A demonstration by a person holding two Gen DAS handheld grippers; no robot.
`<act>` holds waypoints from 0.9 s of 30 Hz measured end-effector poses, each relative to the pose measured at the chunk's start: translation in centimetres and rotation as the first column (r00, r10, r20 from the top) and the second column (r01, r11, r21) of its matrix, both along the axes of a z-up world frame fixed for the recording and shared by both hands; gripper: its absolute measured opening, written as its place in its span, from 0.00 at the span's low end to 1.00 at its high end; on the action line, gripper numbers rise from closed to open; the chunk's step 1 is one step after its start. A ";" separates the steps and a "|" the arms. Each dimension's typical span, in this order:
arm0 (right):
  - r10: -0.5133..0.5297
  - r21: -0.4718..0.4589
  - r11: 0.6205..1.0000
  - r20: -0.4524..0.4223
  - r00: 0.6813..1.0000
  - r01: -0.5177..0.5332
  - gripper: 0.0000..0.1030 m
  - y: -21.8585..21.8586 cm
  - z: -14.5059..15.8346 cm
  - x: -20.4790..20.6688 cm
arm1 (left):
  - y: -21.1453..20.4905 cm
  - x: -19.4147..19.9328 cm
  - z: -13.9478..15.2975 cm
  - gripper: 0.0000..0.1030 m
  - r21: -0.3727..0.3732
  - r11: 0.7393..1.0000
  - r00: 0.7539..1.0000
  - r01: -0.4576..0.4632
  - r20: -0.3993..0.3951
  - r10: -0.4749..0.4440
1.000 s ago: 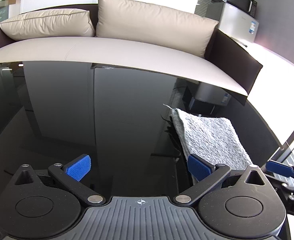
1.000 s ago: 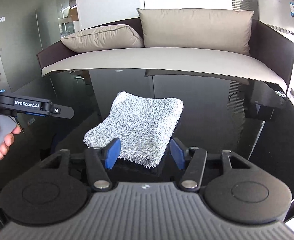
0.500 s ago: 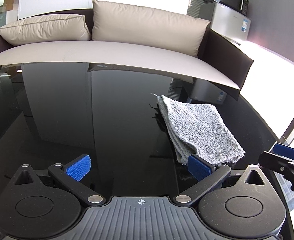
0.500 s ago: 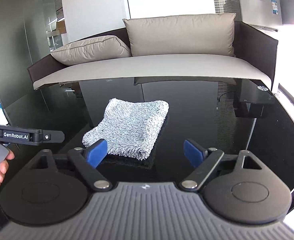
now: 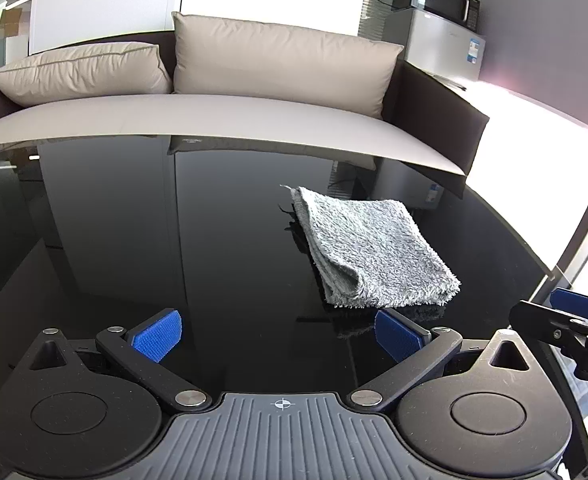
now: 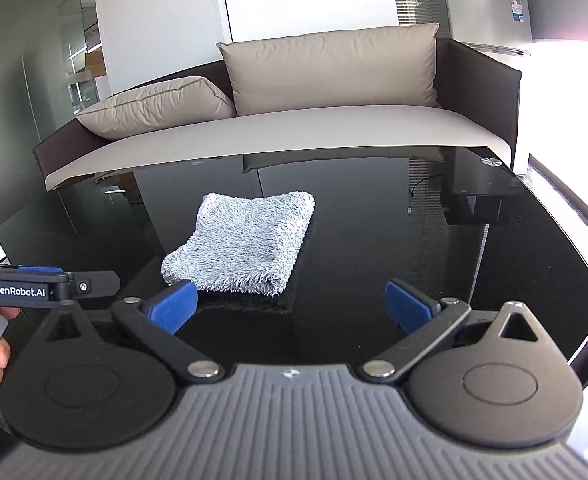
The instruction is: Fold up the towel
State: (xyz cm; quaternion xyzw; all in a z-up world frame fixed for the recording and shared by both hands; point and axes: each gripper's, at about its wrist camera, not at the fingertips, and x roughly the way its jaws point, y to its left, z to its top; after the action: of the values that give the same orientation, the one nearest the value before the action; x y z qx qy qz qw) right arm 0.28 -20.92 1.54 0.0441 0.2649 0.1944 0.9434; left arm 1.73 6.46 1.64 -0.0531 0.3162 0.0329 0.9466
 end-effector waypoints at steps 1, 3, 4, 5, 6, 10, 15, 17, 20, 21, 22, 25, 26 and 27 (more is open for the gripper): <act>-0.002 0.002 1.000 -0.001 1.000 0.002 0.99 -0.1 0.0 -0.2 | -0.1 -0.2 0.1 0.99 0.006 1.000 1.000 -0.003 0.005 0.003; -0.006 0.005 1.000 -0.004 1.000 0.006 1.00 -0.1 0.0 -0.2 | -0.3 -0.6 0.2 0.99 0.019 1.000 1.000 -0.006 0.019 0.006; -0.009 0.007 1.000 -0.006 1.000 0.009 1.00 -0.1 0.0 -0.3 | -0.4 -0.6 0.3 0.99 0.024 1.000 1.000 -0.005 0.023 0.004; -0.011 0.009 1.000 -0.009 1.000 0.011 0.99 -0.1 0.0 -0.4 | -0.5 -0.7 0.3 0.99 0.029 1.000 1.000 0.000 0.026 0.000; -0.015 0.012 1.000 -0.012 1.000 0.015 1.00 -0.2 -0.1 -0.5 | -0.6 -0.8 0.3 0.99 0.035 0.999 1.000 0.005 0.026 -0.005; -0.029 0.017 0.999 -0.019 0.999 0.029 0.99 -0.4 -0.2 -0.9 | -1.2 -1.2 0.2 0.99 0.058 0.998 1.000 0.014 0.026 -0.016; -0.039 0.019 0.999 -0.021 0.999 0.039 1.00 -0.6 -0.3 -1.4 | -1.7 -1.5 0.2 0.99 0.068 0.998 0.999 0.017 0.033 -0.020; -0.042 0.021 0.999 -0.024 0.999 0.042 0.99 -0.5 -0.1 -1.5 | -1.7 -1.6 0.1 0.99 0.066 0.998 0.999 0.018 0.032 -0.020; -0.039 0.020 0.999 -0.024 0.999 0.040 0.99 -0.5 -0.1 -1.7 | -1.8 -1.8 0.0 0.99 0.072 0.997 0.999 0.017 0.031 -0.019; -0.039 0.020 0.999 -0.024 0.999 0.040 0.99 -0.4 -0.1 -1.8 | -1.8 -1.9 0.0 0.99 0.075 0.997 0.999 0.016 0.031 -0.018; -0.039 0.019 0.999 -0.025 0.999 0.040 0.99 -0.4 -0.1 -1.9 | -1.9 -1.9 0.0 0.99 0.076 0.997 0.999 0.014 0.031 -0.017; -0.039 0.015 0.999 -0.025 0.999 0.039 1.00 -0.3 -0.2 -2.0 | -1.9 -1.9 0.0 0.99 0.078 0.997 0.999 0.011 0.029 -0.013; -0.038 0.012 0.999 -0.025 0.999 0.039 1.00 -0.3 -0.2 -2.1 | -1.9 -1.9 -0.1 0.99 0.078 0.997 1.000 0.010 0.029 -0.012; -0.038 0.010 0.999 -0.024 0.999 0.038 1.00 -0.3 -0.2 -2.2 | -1.9 -1.9 -0.1 0.99 0.077 0.997 0.999 0.009 0.029 -0.012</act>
State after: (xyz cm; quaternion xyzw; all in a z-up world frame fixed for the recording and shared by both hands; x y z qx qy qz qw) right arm -1.88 -21.18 1.31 0.0564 0.2745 0.1773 0.9434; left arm -0.15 4.53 1.57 -0.0154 0.3008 0.0393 0.9528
